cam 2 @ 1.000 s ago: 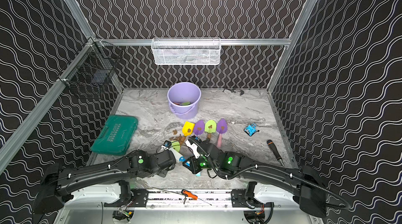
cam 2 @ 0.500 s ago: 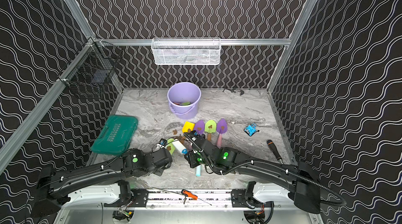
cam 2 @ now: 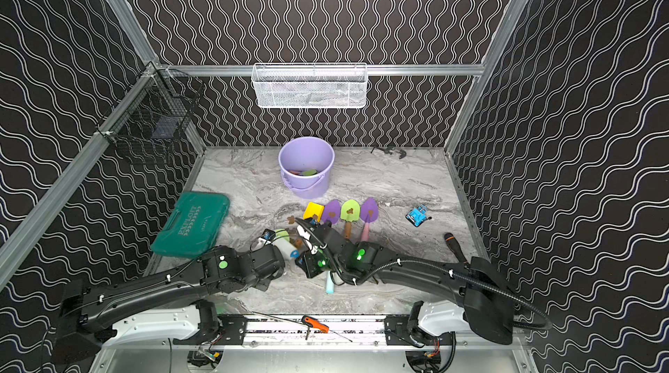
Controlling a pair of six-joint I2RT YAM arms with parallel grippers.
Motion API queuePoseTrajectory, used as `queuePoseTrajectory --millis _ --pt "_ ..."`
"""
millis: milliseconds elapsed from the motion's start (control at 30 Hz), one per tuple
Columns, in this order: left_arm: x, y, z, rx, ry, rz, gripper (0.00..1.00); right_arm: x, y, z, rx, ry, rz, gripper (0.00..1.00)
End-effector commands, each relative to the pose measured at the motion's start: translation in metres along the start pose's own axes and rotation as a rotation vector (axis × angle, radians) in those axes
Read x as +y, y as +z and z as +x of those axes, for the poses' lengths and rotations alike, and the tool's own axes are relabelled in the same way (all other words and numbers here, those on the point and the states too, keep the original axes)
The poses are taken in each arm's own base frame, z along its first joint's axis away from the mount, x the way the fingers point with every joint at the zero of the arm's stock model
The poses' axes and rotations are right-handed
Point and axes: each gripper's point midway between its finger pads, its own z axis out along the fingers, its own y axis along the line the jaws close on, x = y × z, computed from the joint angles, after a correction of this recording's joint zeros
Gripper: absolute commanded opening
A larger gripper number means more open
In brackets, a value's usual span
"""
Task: Brush the soil off the hand trowel and place it into the bucket
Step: Brush off the soil from the hand trowel.
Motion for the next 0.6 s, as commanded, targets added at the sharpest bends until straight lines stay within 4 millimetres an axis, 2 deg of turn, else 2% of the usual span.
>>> queuePoseTrajectory --millis 0,133,267,433,567 --pt "0.003 0.001 -0.002 -0.008 -0.008 -0.021 0.00 -0.003 0.002 -0.038 -0.101 -0.002 -0.016 0.00" --pt "0.005 0.003 -0.002 -0.001 -0.015 -0.033 0.00 0.001 0.002 -0.059 -0.126 -0.021 -0.035 0.00" --pt "0.005 0.007 -0.001 0.018 -0.012 -0.051 0.00 0.009 -0.003 -0.062 -0.128 -0.024 -0.069 0.00" --pt "0.006 0.013 -0.003 0.038 -0.022 -0.049 0.00 0.022 -0.009 -0.045 -0.087 -0.008 -0.149 0.00" --pt "0.007 0.013 -0.005 0.036 -0.043 -0.018 0.00 0.025 -0.003 -0.022 -0.024 -0.001 -0.165 0.00"
